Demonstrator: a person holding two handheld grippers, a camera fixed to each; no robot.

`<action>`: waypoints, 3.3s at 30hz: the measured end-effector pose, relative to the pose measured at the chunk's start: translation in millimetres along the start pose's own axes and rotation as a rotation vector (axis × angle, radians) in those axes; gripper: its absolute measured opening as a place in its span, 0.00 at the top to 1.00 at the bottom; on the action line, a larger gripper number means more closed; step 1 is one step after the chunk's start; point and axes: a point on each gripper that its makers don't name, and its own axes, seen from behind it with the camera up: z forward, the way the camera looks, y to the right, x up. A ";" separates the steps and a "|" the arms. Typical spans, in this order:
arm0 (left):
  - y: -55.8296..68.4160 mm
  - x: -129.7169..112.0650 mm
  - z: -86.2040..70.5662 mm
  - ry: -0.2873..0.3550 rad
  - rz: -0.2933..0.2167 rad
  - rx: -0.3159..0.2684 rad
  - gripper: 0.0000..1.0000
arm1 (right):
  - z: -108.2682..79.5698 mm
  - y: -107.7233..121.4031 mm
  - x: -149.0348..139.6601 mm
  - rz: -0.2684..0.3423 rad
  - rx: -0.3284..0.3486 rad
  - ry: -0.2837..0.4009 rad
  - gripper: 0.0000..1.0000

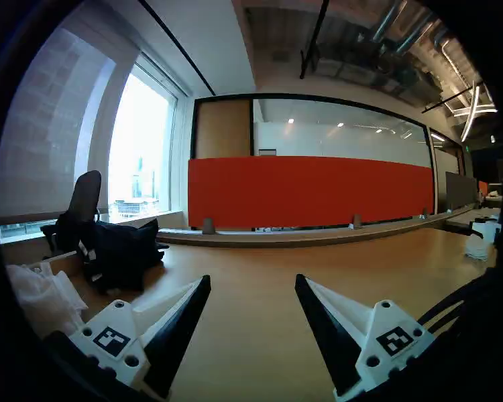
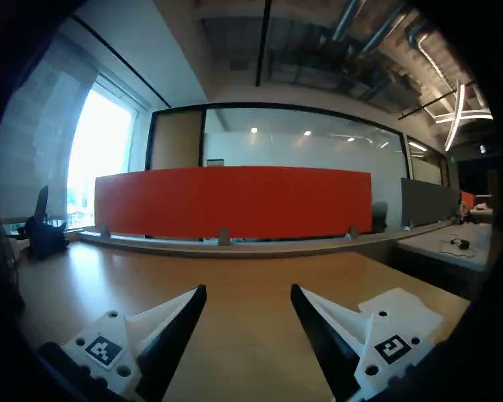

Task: Fold towel

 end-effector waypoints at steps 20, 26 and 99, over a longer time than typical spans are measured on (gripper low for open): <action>0.2 0.2 -0.7 0.000 0.000 0.000 0.07 | -5.1 -8.7 0.7 -0.004 0.013 0.001 0.03; 0.2 0.3 -0.7 0.000 0.000 0.000 0.07 | -5.1 -8.4 -0.5 -0.003 0.014 0.000 0.03; -2.1 1.8 -0.9 -0.002 -0.003 0.000 0.06 | -5.2 -8.9 -1.3 -0.003 0.015 -0.001 0.03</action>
